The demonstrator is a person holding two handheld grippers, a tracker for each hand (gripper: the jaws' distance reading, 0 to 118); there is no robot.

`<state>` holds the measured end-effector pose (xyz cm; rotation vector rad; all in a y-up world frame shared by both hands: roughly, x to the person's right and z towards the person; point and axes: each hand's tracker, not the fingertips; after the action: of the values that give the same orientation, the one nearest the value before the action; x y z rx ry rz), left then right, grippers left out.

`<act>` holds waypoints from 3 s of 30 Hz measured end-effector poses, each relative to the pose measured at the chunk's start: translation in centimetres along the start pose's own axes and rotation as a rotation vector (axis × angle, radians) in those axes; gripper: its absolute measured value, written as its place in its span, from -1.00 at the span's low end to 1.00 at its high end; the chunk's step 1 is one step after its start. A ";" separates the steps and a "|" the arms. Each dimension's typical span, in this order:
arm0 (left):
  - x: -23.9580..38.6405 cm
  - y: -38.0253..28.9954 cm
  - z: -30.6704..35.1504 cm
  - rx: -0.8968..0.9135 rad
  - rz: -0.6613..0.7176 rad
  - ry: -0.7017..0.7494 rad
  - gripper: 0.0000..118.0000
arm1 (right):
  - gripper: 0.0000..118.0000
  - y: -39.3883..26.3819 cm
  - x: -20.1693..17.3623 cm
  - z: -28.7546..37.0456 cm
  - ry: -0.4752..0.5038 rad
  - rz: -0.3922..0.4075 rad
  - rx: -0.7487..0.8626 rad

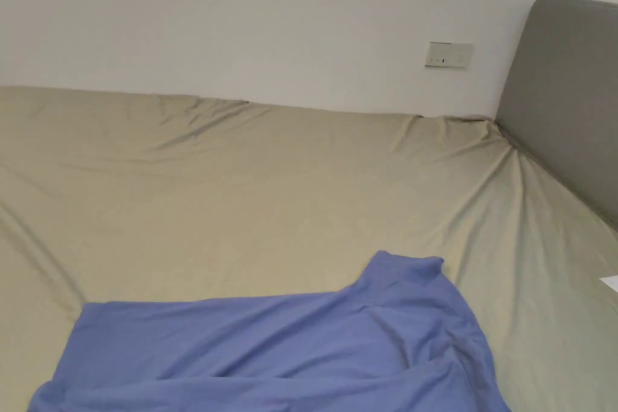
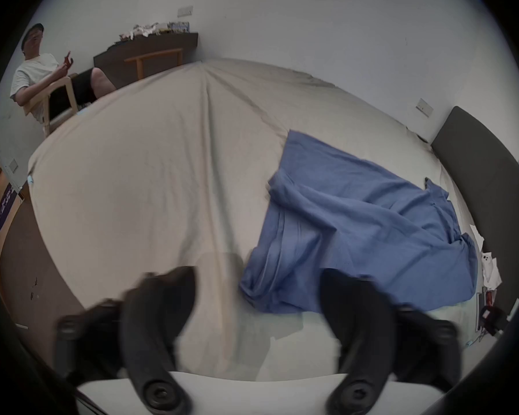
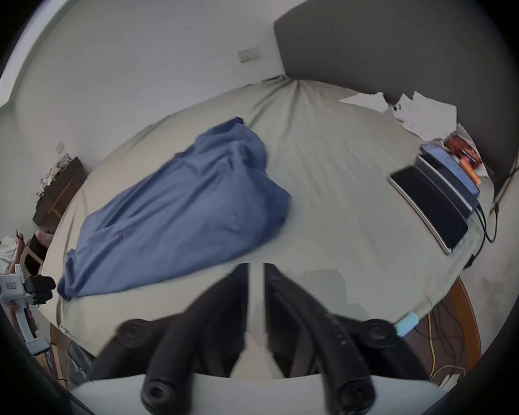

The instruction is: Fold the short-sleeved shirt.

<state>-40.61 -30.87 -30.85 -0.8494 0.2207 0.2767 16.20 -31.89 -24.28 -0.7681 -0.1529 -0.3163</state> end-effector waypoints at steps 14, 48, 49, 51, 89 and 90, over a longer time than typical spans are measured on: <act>0.9 0.7 5.7 0.165 -0.054 -0.043 -1.00 | -0.97 2.1 -6.5 0.1 0.116 0.126 0.048; 7.6 17.4 -20.2 -0.052 -0.215 -0.111 -0.89 | -0.97 7.7 -9.2 -6.8 0.167 0.144 -0.080; 7.3 17.6 -19.8 -0.045 -0.196 -0.133 -0.89 | -0.97 8.3 -9.0 -6.9 0.172 0.139 -0.071; 6.9 18.0 -18.5 -0.020 -0.165 -0.166 -0.89 | -0.97 9.9 -8.4 -7.5 0.155 0.138 -0.038; 5.3 17.7 -6.6 0.061 -0.145 -0.189 -0.89 | -0.96 22.3 -3.0 -14.0 0.055 0.165 -0.027; 4.6 17.0 -5.3 0.061 -0.137 -0.195 -0.89 | -0.96 21.5 -2.8 -12.4 0.060 0.162 -0.015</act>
<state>-42.24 -23.54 -47.66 -0.7678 -0.0108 0.2214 21.08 -25.41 -47.92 -0.7796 -0.0312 -0.1866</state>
